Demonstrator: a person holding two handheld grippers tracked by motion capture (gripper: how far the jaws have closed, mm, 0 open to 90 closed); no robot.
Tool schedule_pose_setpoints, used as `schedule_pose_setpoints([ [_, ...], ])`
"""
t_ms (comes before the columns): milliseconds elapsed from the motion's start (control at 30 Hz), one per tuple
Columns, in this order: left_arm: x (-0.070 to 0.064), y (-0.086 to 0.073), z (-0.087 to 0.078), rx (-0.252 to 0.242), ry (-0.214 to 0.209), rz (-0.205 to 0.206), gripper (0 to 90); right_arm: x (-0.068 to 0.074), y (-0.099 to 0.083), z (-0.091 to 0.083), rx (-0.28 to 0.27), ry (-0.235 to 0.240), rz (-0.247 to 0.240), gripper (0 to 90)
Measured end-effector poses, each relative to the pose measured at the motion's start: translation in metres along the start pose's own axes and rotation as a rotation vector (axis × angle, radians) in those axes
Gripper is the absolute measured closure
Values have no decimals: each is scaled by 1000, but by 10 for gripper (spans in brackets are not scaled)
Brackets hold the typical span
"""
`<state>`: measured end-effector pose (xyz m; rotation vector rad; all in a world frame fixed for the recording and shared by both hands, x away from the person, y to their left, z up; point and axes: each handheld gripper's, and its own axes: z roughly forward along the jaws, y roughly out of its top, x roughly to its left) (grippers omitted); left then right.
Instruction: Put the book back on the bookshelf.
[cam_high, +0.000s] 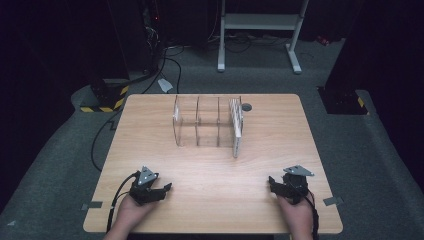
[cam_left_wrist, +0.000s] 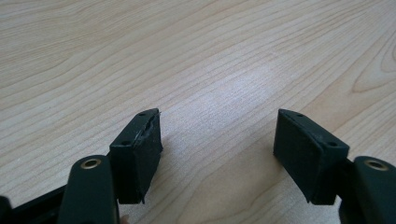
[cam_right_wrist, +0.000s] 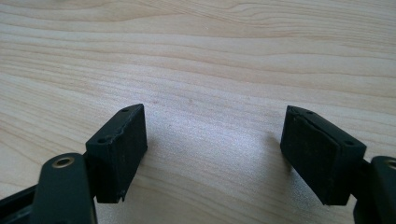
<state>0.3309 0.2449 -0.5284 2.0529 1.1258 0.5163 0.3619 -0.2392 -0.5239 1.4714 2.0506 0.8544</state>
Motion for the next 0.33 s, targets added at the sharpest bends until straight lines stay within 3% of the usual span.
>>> schedule_pose_setpoints([
  [333, 0, 0, 0, 0, 0, 0, 321, 0, 0, 0, 1, -3, 4, 228],
])
